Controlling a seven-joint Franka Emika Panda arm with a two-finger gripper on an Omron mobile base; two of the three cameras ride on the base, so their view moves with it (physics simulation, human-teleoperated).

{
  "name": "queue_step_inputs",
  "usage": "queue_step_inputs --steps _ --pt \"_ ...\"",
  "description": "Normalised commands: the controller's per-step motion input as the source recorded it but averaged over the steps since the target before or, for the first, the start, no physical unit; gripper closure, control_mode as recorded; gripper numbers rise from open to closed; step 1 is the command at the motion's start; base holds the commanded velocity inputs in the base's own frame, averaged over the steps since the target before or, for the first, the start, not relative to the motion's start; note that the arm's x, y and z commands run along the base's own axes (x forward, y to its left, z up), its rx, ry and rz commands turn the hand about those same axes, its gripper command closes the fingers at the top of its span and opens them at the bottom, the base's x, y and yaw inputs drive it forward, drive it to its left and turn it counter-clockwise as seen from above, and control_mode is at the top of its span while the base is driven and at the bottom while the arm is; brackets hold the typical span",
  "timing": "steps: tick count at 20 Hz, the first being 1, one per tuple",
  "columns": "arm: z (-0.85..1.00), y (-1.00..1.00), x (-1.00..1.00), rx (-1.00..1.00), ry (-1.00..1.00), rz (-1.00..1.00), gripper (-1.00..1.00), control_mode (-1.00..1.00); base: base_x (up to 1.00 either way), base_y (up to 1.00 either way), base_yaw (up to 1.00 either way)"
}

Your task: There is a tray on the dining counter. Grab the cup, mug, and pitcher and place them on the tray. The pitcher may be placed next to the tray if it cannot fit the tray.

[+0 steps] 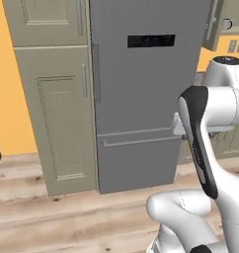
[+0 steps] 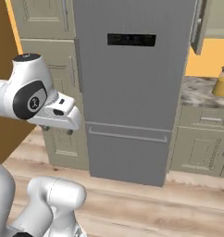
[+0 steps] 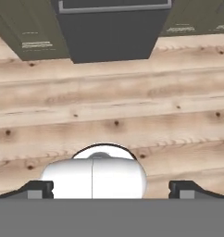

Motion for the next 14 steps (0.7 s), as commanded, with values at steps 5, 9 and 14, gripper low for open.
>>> queue_step_inputs --steps 5,9,14 --pt "0.0 0.0 0.0 0.0 0.0 0.0 -1.0 1.0 0.13 -1.0 0.0" --pt "0.0 0.0 0.0 0.0 0.0 0.0 -1.0 1.0 0.44 -1.0 0.0" --pt "0.0 0.0 0.0 0.0 0.0 0.0 -1.0 1.0 0.75 -1.0 0.0"
